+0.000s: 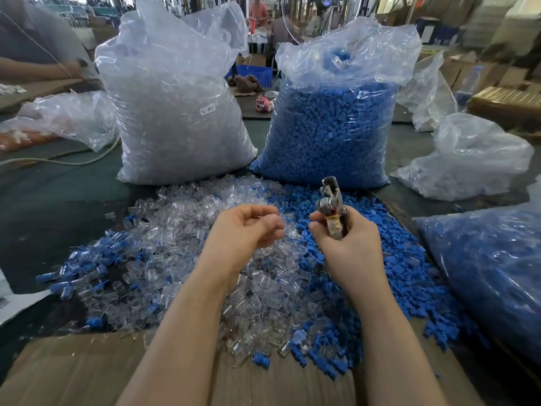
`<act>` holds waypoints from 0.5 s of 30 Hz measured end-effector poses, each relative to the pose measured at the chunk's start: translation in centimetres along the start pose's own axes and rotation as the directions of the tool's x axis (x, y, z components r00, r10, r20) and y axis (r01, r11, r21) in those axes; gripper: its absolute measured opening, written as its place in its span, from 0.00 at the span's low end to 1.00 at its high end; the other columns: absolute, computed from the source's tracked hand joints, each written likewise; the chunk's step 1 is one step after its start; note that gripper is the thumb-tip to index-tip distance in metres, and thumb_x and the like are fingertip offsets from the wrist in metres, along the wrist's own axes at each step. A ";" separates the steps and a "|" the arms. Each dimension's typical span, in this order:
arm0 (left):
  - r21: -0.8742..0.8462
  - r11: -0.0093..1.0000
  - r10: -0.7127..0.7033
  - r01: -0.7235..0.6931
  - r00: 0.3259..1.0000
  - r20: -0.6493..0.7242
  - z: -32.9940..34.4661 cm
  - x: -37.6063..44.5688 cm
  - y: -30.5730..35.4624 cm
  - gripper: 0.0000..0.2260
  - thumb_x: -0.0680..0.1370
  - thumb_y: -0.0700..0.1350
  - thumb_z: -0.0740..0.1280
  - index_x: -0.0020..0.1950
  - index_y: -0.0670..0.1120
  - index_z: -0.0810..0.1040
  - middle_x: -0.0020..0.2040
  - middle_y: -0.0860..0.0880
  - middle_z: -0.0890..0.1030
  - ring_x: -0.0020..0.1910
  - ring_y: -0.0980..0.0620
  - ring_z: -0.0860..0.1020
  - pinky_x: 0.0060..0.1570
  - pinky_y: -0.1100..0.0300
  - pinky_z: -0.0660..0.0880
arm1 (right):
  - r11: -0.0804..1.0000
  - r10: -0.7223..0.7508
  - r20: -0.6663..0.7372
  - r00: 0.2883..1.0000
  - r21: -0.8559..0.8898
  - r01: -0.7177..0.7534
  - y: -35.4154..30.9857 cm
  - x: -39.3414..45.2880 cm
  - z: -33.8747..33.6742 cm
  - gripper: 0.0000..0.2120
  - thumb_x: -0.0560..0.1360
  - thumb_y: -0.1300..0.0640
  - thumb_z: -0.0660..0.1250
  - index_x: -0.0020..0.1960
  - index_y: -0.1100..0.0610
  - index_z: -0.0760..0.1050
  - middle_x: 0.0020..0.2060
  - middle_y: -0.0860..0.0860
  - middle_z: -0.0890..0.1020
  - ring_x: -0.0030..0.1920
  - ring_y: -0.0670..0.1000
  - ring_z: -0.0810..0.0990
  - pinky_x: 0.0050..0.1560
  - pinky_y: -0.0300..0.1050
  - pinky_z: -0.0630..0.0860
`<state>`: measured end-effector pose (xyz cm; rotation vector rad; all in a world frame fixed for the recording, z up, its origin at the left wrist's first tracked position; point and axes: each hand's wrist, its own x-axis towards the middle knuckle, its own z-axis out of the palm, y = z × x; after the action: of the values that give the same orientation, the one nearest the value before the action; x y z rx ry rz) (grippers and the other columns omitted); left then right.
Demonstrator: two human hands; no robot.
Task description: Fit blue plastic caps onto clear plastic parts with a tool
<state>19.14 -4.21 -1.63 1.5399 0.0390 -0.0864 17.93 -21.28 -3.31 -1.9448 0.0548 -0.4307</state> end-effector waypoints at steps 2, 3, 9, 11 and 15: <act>-0.126 0.992 -0.031 0.030 1.000 -0.005 0.4 0.0 0.1 0.05 0.78 0.41 0.69 0.52 0.42 0.80 0.43 0.46 0.87 0.41 0.53 0.85 0.41 0.63 0.81 | 0.998 -0.029 0.018 0.999 0.058 0.027 -0.2 -0.1 0.0 0.08 0.75 0.59 0.72 0.44 0.45 0.78 0.39 0.36 0.83 0.37 0.37 0.79 0.40 0.35 0.72; -0.177 0.983 -0.047 0.045 0.999 -0.009 0.5 0.0 0.1 0.04 0.78 0.41 0.69 0.51 0.42 0.80 0.43 0.46 0.87 0.39 0.54 0.85 0.39 0.64 0.80 | 0.996 -0.038 0.019 0.999 0.075 0.037 -0.2 0.0 0.1 0.08 0.75 0.59 0.72 0.44 0.45 0.79 0.39 0.36 0.83 0.38 0.37 0.80 0.41 0.35 0.72; -0.307 0.948 -0.099 0.085 0.995 -0.030 0.7 0.0 0.0 0.08 0.71 0.45 0.73 0.47 0.42 0.82 0.42 0.44 0.87 0.37 0.55 0.85 0.36 0.64 0.80 | 0.987 -0.073 0.029 0.997 0.143 0.068 -0.4 -0.1 0.2 0.07 0.75 0.59 0.73 0.45 0.47 0.79 0.40 0.40 0.83 0.40 0.41 0.81 0.41 0.32 0.76; -0.346 0.933 -0.110 0.099 0.994 -0.012 0.6 -0.1 0.0 0.13 0.67 0.45 0.75 0.48 0.42 0.82 0.42 0.45 0.87 0.38 0.55 0.85 0.37 0.64 0.80 | 0.984 -0.085 0.029 0.996 0.157 0.080 -0.5 -0.2 0.2 0.08 0.75 0.60 0.73 0.44 0.46 0.78 0.40 0.38 0.83 0.39 0.39 0.81 0.40 0.29 0.74; -0.422 0.896 -0.140 0.142 0.989 0.037 0.3 -0.1 -0.1 0.16 0.63 0.41 0.77 0.49 0.42 0.81 0.40 0.46 0.86 0.39 0.53 0.85 0.38 0.63 0.81 | 0.982 -0.100 0.030 0.995 0.162 0.094 -0.5 -0.3 0.1 0.09 0.75 0.60 0.72 0.44 0.47 0.78 0.37 0.36 0.82 0.36 0.38 0.79 0.39 0.29 0.73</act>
<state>19.01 -4.48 -1.70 1.0982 0.1564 -0.1858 17.65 -20.90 -2.95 -1.8013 -0.0968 -0.4483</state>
